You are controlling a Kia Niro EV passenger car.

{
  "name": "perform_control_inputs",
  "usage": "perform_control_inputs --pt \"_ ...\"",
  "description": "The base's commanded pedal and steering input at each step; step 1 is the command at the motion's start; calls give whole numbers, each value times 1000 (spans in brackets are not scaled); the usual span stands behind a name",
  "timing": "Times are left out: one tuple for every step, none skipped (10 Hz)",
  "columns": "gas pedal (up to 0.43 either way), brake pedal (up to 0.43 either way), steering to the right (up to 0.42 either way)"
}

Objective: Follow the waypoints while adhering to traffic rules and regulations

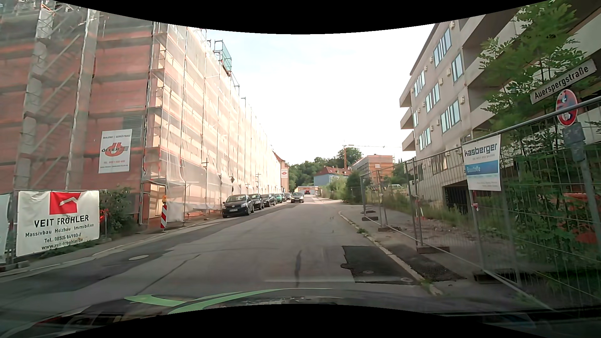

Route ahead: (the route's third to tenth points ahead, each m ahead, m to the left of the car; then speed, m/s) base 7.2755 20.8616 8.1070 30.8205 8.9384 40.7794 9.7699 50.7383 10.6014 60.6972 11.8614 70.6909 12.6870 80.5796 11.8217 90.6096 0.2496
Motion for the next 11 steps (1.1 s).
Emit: perform_control_inputs --pt "0 79 0" --pt "0 91 0" --pt "0 122 1" --pt "0 171 1" --pt "0 195 1" --pt "0 207 1" --pt "0 213 1" --pt "0 220 1" --pt "0 226 0" --pt "0 232 0" --pt "0 232 1"
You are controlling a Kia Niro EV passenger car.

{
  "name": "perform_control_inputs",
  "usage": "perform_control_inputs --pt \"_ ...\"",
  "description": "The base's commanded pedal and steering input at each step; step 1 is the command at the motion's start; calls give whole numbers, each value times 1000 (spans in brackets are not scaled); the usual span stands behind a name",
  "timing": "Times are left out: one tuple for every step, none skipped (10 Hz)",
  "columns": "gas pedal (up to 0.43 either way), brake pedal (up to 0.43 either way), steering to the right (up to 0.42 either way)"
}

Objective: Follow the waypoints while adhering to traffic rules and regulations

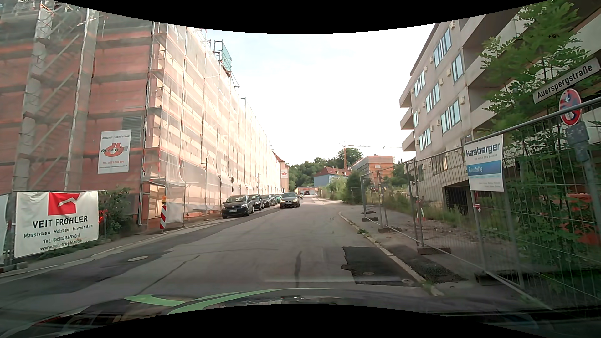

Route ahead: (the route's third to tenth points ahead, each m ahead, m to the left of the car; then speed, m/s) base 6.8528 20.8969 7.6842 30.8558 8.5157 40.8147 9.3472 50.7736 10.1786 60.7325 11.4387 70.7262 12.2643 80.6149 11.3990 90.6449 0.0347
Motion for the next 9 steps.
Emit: perform_control_inputs --pt "0 232 1" --pt "0 238 1" --pt "0 238 0" --pt "0 232 0" --pt "0 232 1" --pt "0 238 0" --pt "0 238 1" --pt "0 238 1" --pt "0 238 0"
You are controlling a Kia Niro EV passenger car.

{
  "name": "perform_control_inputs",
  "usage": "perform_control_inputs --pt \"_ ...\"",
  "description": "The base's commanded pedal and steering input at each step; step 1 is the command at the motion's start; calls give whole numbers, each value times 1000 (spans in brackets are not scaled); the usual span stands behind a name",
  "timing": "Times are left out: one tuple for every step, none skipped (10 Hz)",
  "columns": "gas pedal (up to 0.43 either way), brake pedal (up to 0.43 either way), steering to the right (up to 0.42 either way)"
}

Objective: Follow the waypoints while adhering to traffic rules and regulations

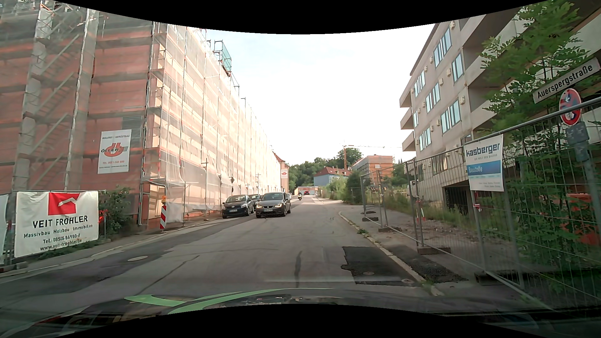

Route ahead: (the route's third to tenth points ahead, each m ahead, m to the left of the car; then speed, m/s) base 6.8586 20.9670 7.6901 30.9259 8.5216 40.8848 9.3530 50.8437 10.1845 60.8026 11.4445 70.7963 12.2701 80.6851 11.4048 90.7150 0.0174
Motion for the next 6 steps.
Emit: perform_control_inputs --pt "0 238 1" --pt "0 238 0" --pt "0 238 0" --pt "0 238 0" --pt "0 238 1" --pt "0 238 1"
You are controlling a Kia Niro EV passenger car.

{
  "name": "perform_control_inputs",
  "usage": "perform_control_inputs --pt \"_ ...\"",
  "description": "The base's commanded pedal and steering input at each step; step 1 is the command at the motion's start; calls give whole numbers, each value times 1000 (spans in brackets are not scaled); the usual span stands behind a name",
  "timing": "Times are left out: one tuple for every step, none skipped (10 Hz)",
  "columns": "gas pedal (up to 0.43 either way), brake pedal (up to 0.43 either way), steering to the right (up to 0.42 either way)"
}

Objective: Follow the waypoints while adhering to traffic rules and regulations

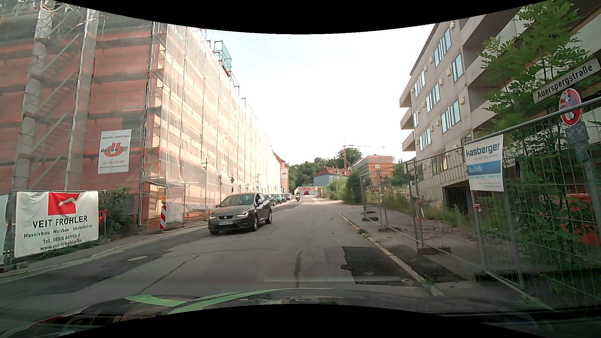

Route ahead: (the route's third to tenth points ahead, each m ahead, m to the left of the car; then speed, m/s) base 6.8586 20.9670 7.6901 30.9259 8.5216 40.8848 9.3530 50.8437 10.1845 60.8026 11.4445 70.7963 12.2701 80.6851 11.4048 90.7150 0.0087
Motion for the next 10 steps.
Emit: perform_control_inputs --pt "0 238 1" --pt "0 238 1" --pt "0 238 1" --pt "0 238 1" --pt "0 238 1" --pt "0 238 1" --pt "0 238 1" --pt "0 238 0" --pt "0 238 0" --pt "0 238 0"
